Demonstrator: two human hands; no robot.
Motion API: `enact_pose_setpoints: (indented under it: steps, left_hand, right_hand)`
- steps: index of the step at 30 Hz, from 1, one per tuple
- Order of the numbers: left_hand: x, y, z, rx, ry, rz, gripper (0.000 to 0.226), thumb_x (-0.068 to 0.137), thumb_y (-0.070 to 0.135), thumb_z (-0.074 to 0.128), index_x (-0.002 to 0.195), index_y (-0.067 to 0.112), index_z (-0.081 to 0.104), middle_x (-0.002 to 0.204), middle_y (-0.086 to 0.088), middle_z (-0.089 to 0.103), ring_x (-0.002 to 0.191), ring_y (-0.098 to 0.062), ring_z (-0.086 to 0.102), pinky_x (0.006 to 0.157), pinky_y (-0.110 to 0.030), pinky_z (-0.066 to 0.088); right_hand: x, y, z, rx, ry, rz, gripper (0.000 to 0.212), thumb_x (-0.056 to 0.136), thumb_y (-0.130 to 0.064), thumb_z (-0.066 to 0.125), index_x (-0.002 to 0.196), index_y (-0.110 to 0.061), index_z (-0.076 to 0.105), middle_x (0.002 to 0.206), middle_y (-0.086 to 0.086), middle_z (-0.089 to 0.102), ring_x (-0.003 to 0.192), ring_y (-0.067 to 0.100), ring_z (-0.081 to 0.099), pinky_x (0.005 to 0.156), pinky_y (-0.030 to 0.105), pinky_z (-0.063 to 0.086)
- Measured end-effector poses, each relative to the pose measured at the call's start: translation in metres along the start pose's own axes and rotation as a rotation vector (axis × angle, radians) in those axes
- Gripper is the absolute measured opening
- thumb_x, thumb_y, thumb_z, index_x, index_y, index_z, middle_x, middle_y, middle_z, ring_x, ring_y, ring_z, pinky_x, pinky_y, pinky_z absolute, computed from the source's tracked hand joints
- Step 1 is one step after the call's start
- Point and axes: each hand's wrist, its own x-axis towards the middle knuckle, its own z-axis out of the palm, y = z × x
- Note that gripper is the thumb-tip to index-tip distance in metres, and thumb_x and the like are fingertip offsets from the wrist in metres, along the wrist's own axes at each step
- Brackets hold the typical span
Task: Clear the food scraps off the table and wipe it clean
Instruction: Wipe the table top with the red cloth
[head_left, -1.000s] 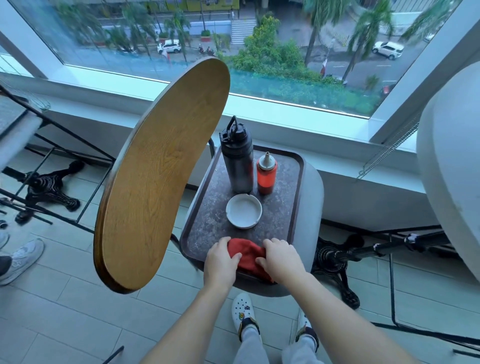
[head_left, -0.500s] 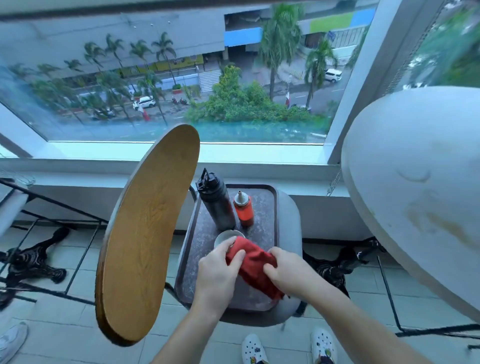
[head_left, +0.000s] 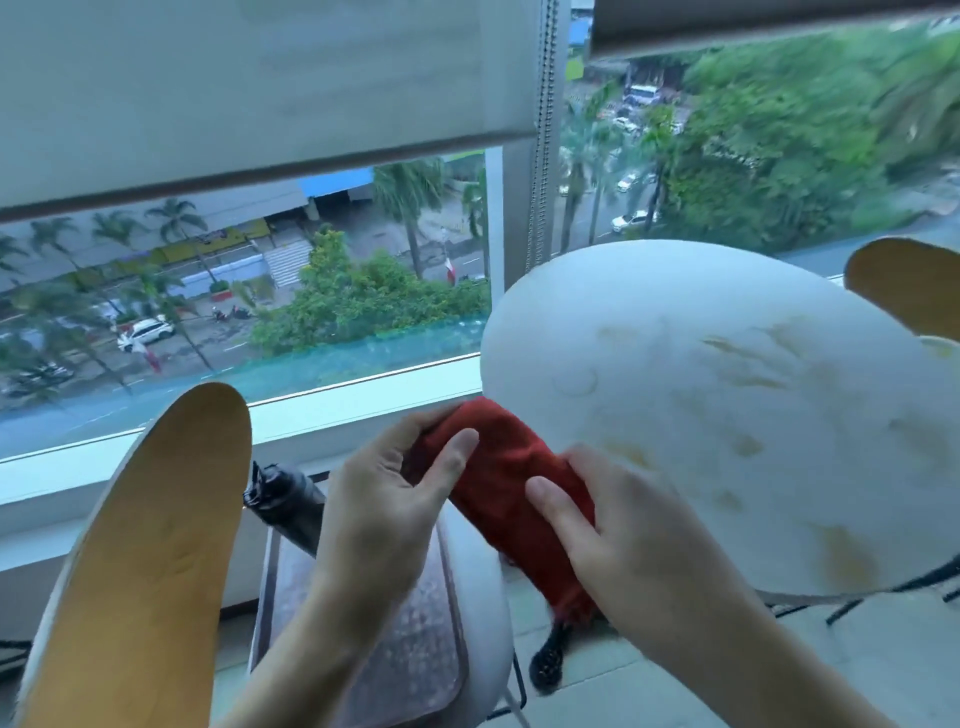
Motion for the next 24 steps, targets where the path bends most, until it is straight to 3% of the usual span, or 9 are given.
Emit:
enact_pose_setpoints:
  steps: [2,6,13,16,18,21,24]
  left_hand:
    - [0.007,0.008,0.019,-0.014,-0.043,0.031,0.019,0.090,0.027,0.073,0.108,0.032,0.076,0.090,0.012,0.078,0.054,0.007,0.060,0.055,-0.013,0.049]
    - [0.018,0.015,0.054,0.003,-0.142,0.072,0.023,0.090,0.020,0.075,0.111,0.028,0.076,0.100,0.012,0.078,0.093,-0.009,0.074,0.090,-0.036,0.057]
    - [0.022,0.011,0.099,0.217,-0.203,0.170,0.024,0.090,0.025,0.076,0.113,0.030,0.076,0.100,0.018,0.076,0.088,-0.002,0.071,0.084,-0.026,0.057]
    - [0.022,0.007,0.109,0.291,-0.197,0.188,0.025,0.090,0.029,0.076,0.114,0.031,0.075,0.100,0.019,0.075,0.088,-0.001,0.070,0.084,-0.026,0.056]
    - [0.022,0.006,0.114,0.327,-0.177,0.195,0.025,0.089,0.028,0.077,0.114,0.030,0.076,0.099,0.019,0.075,0.086,0.000,0.069,0.083,-0.024,0.055]
    - [0.020,0.002,0.122,0.352,-0.153,0.213,0.027,0.087,0.028,0.079,0.113,0.030,0.076,0.097,0.019,0.075,0.085,-0.001,0.067,0.081,-0.023,0.054]
    - [0.017,0.001,0.128,0.389,-0.139,0.222,0.028,0.086,0.028,0.079,0.114,0.030,0.076,0.095,0.021,0.074,0.085,0.003,0.066,0.080,-0.017,0.051]
  right_hand:
    - [-0.003,0.010,-0.021,-0.004,0.044,0.020,0.029,0.095,-0.055,0.050,0.088,-0.027,0.056,0.063,-0.007,0.058,0.063,0.004,0.056,0.058,0.019,0.042]
    - [-0.008,0.033,-0.048,-0.034,0.067,0.077,0.030,0.096,-0.055,0.050,0.088,-0.027,0.056,0.060,-0.003,0.057,0.059,0.006,0.057,0.055,0.023,0.043]
    - [-0.014,0.066,-0.069,-0.107,0.012,0.136,0.030,0.095,-0.056,0.052,0.093,-0.026,0.057,0.069,-0.005,0.060,0.069,0.008,0.059,0.053,0.019,0.039]
    - [-0.013,0.076,-0.071,-0.167,-0.015,0.132,0.030,0.093,-0.059,0.054,0.097,-0.030,0.059,0.077,-0.007,0.066,0.075,0.010,0.064,0.060,0.018,0.044]
    - [-0.012,0.084,-0.072,-0.190,-0.017,0.128,0.031,0.090,-0.061,0.056,0.102,-0.032,0.060,0.082,-0.008,0.069,0.074,0.012,0.067,0.070,0.027,0.053]
    - [-0.015,0.094,-0.074,-0.187,-0.027,0.115,0.031,0.089,-0.062,0.057,0.104,-0.035,0.059,0.083,-0.009,0.069,0.068,0.013,0.068,0.072,0.033,0.057]
    - [-0.017,0.099,-0.076,-0.288,-0.015,0.060,0.033,0.091,-0.064,0.051,0.110,-0.036,0.055,0.094,-0.012,0.068,0.083,0.013,0.068,0.075,0.032,0.054]
